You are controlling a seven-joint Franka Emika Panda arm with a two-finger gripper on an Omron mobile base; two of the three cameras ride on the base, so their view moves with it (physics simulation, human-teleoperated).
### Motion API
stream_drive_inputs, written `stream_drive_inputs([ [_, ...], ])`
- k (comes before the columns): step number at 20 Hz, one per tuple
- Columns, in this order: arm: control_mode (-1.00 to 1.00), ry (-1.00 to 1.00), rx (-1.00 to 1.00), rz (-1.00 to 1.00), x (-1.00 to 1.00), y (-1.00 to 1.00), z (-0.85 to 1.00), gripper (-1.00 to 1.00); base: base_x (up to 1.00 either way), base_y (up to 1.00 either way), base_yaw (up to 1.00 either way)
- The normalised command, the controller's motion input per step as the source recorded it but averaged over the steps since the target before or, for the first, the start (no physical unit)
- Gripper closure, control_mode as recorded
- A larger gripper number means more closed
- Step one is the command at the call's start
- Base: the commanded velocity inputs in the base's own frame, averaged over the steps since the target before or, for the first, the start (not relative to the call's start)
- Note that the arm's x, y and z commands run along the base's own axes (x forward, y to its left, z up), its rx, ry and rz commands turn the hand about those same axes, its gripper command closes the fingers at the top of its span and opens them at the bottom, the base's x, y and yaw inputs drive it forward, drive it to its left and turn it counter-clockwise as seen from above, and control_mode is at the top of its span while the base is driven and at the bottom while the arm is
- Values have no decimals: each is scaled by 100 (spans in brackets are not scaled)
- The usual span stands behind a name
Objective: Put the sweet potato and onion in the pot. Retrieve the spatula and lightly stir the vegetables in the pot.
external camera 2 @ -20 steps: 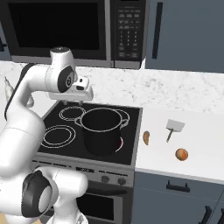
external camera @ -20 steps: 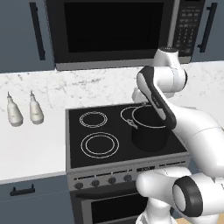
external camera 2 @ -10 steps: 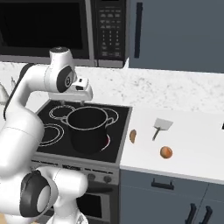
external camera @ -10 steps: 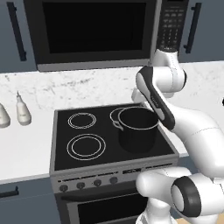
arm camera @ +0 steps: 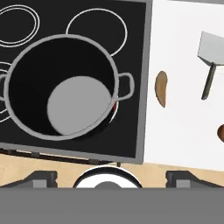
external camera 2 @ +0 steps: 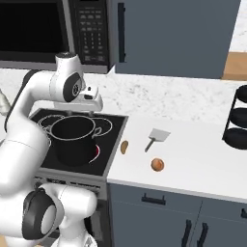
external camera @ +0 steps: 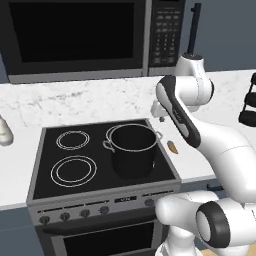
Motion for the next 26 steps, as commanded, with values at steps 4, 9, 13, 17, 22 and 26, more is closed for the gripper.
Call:
stream_drive_inputs([
  [4, 100, 0, 0, 0, 0, 0, 0, -100, 0, -47, 0],
  [9, 100, 0, 0, 0, 0, 0, 0, -100, 6, -44, 0],
  [13, 100, 0, 0, 0, 0, 0, 0, -100, 49, -34, -1],
  [17, 100, 0, 0, 0, 0, 0, 0, -100, 73, -28, -3],
  [22, -100, 1, 0, -5, 12, -34, 0, -100, 11, -3, -1],
  [26, -100, 3, 0, -12, 0, -79, -14, -100, 0, 0, 0],
])
